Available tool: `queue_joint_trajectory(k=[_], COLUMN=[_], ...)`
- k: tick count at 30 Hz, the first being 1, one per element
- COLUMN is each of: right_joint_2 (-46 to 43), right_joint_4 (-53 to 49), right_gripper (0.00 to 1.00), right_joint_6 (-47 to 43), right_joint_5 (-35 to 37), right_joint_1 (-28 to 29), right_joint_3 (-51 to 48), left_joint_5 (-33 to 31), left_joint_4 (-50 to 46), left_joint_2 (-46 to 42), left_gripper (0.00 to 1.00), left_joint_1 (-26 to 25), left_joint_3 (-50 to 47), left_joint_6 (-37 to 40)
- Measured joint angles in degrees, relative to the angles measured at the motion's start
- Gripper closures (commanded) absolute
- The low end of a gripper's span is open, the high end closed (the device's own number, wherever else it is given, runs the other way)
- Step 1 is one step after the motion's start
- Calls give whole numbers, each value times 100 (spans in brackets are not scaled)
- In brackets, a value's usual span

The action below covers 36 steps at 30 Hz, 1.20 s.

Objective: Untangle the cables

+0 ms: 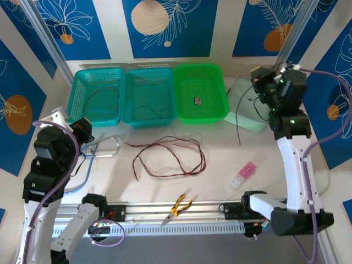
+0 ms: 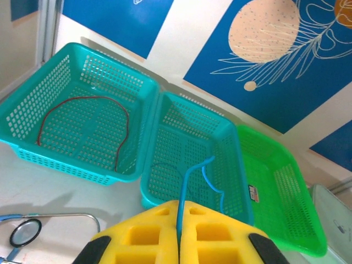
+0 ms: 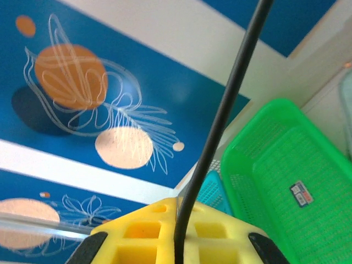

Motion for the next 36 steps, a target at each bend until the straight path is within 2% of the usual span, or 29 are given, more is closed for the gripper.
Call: queue_joint_trajectory(k=[10,19,24,27,31,36], right_joint_2=[1775,4068,5451,6028,6402,6424], right_joint_4=[931,1126,439,-160,-898,-1384], right_gripper=[100,100,100,100,100,100], right_joint_6=[-922,-1926,-2457,-2647,-2728,-2820], right_joint_5=[647,1014,1161,1298,1421,1438], right_joint_1=[1016,1368,1436,1478,1565,1703], right_joint_3=[1292,3351,4697,5132,5108,4647], left_joint_5=[363,516,584,627,710,800], left_joint_4=[13,-17,-37,-37,-55,-72], left_joint_2=[160,160,160,160,160,160], left_gripper=[100,100,100,100,100,100], left_joint_1=[0,0,0,0,0,0], left_joint_3=[258,297,354,358,358,358], left_joint_6=[164,168,168,166,164,146])
